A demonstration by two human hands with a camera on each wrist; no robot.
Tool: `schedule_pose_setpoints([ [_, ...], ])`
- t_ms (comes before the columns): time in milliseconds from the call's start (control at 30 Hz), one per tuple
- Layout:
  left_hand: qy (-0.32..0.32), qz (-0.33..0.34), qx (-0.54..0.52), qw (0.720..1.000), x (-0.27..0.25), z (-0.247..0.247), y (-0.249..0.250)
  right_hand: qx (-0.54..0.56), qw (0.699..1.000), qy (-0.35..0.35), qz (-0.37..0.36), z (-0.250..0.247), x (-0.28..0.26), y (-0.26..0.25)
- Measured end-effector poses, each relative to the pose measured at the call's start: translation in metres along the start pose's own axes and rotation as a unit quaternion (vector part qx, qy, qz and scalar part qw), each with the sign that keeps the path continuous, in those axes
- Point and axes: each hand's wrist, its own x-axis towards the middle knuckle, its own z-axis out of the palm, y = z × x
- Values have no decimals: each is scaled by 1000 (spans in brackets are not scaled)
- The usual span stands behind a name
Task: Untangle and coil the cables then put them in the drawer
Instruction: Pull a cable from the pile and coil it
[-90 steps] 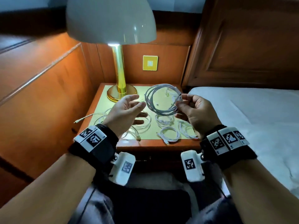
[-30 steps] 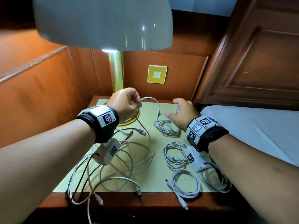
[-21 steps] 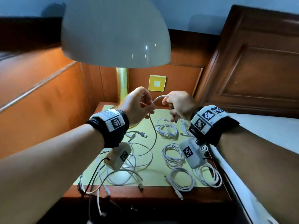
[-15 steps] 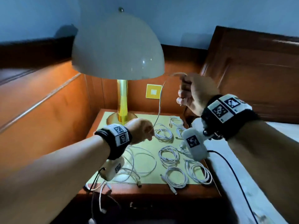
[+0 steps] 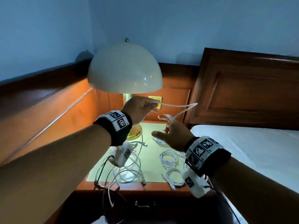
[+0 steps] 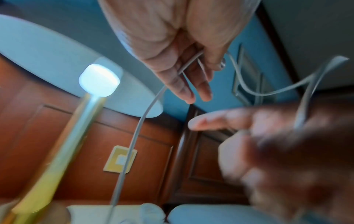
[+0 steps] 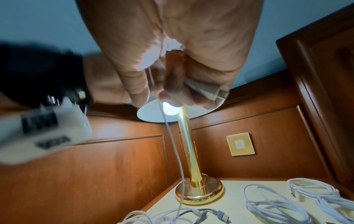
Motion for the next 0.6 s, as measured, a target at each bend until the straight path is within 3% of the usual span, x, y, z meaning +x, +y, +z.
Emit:
schedule_pose_setpoints([
  [100, 3, 7, -132, 991, -6, -4, 35, -33, 999, -4, 10, 14, 2, -5],
  [233, -11, 33, -242, 970, -20, -12, 74, 50, 997, -6, 52, 23, 12, -8],
  [333, -22, 34, -312, 949, -31, -18, 90, 83, 992, -59, 76, 31, 13, -11],
  [367, -26, 35, -312, 949, -34, -20, 92, 100, 991, -42, 81, 34, 16, -10],
  [467, -23, 50, -239, 970, -44, -27, 82, 197, 971, 92, 101, 41, 36, 6],
  [533, -6, 66, -137, 988, -49, -34, 61, 199, 964, 163, 72, 37, 47, 18],
  [600, -4, 90, -13, 996, -57, -40, 36, 162, 968, 183, 53, 20, 42, 10],
])
